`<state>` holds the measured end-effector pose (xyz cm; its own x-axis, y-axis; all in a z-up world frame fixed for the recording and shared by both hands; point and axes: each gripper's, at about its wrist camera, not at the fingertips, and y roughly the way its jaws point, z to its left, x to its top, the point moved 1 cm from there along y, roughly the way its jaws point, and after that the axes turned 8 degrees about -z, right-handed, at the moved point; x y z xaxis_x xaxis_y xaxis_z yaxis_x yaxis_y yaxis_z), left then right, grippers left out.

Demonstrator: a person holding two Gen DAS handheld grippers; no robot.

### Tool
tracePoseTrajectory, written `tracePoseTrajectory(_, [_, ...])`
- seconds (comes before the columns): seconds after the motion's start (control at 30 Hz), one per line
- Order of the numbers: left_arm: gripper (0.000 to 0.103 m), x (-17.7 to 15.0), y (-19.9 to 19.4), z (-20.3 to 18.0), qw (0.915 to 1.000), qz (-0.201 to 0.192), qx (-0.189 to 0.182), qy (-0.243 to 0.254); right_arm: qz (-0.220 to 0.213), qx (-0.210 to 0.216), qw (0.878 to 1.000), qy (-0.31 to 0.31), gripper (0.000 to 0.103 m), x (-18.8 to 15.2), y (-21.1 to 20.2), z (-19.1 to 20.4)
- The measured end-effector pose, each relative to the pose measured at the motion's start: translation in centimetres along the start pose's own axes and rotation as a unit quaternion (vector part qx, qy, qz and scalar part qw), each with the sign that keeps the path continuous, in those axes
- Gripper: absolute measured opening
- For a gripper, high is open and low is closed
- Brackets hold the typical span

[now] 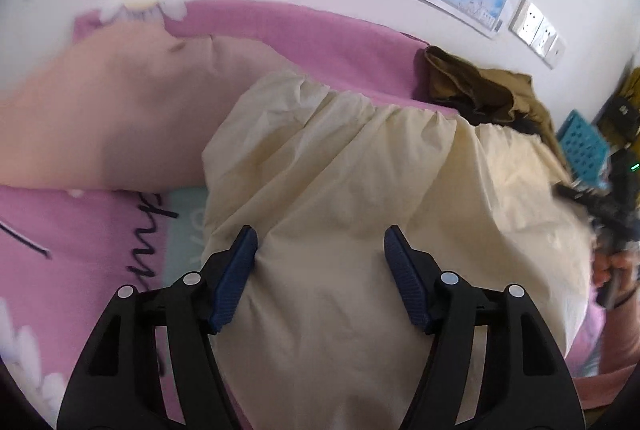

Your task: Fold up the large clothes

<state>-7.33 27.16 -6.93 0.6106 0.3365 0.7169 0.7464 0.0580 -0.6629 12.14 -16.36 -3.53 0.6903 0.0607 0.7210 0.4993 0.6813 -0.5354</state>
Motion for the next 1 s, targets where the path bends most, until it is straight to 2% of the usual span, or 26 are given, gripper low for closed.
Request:
tracePoseTrajectory(0.27, [0.066,-0.6,-3.6,-1.5,0.9993,-0.028,0.021,0.014,-0.026,0.013,1.0,-0.005,0.054,-1.5,-5.2,1.0])
tracePoseTrajectory(0.47, [0.067,-1.6,-4.1,-2.2,0.999,-0.025,0.026,0.025,-0.015,0.003,1.0,-0.004,0.056,-3.1,-4.6,0.7])
tracePoseTrajectory(0.57, [0.073,-2.2,-3.2,-1.9,0.9991,-0.013,0.032,0.024,0.004,-0.017,1.0,-0.004,0.056,-4.1,-2.9,0.0])
tracePoseTrajectory(0.7, [0.074,-2.8,-3.1,-1.0,0.9996,-0.003,0.028,-0.001,0.02,-0.023,1.0,0.009,0.06,-4.1,-2.9,0.2])
tracePoseTrajectory(0.8, [0.075,-3.3,-5.0,-0.1,0.9994,-0.016,0.009,-0.03,0.006,0.008,0.999,0.039,0.066,-3.9,-5.5,0.0])
tracePoseTrajectory(0.87, [0.076,-3.8,-6.5,0.5,0.9987,-0.025,-0.003,-0.044,-0.005,0.024,0.998,0.057,0.067,-4.3,-7.5,-0.3])
tracePoseTrajectory(1.0, [0.076,-4.9,-8.7,0.8,0.9979,-0.032,-0.021,-0.053,-0.02,0.015,0.998,0.056,0.067,-5.3,-10.1,-0.6])
